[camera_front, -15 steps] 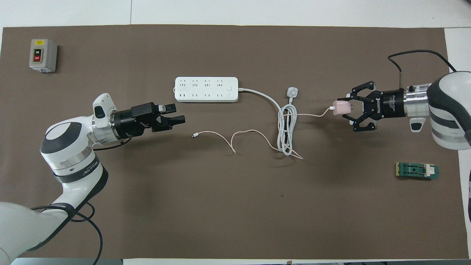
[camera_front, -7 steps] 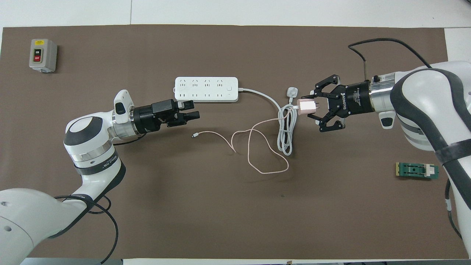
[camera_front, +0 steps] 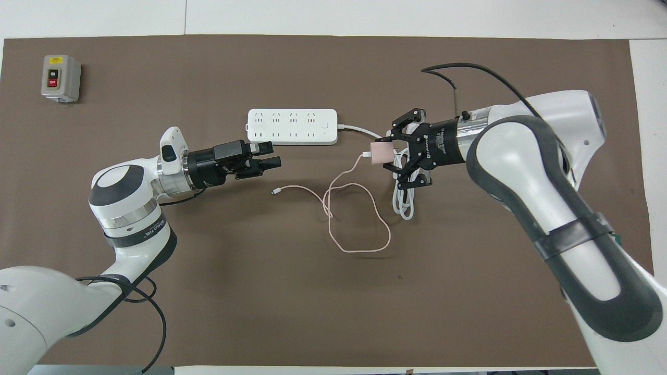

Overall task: Plug charger into power strip
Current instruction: 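Carry the pink charger with the right gripper toward the left gripper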

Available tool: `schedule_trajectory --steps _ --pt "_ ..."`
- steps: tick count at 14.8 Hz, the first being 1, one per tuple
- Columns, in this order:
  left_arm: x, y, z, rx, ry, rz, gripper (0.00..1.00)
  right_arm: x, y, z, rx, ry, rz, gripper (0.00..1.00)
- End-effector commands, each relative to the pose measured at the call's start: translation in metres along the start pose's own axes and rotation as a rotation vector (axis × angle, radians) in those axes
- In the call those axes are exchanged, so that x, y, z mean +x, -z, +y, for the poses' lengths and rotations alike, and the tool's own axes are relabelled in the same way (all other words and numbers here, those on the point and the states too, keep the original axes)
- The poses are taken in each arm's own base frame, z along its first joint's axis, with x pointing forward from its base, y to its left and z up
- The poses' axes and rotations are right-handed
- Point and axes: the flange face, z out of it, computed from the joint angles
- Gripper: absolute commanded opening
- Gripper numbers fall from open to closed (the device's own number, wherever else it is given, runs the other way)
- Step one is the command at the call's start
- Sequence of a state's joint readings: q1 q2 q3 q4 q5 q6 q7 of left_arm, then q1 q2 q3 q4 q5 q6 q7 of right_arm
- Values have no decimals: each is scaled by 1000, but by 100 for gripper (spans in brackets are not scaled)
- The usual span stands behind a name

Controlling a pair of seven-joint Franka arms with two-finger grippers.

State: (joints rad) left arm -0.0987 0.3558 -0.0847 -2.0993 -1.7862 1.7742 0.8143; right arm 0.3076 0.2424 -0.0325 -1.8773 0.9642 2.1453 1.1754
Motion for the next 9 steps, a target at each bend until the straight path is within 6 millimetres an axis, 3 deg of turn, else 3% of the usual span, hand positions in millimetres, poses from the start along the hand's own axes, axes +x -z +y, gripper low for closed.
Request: schedule_trajectory --steps 1,2,9 --pt "1 -1 -1 5 -26 9 100 -24 -25 -19 18 -28 -18 0" --pt "1 -1 -1 4 -32 8 100 -36 -40 -23 17 -24 -16 0" --pt "-5 6 6 0 -37 10 100 -77 -93 -42 56 -47 -32 0"
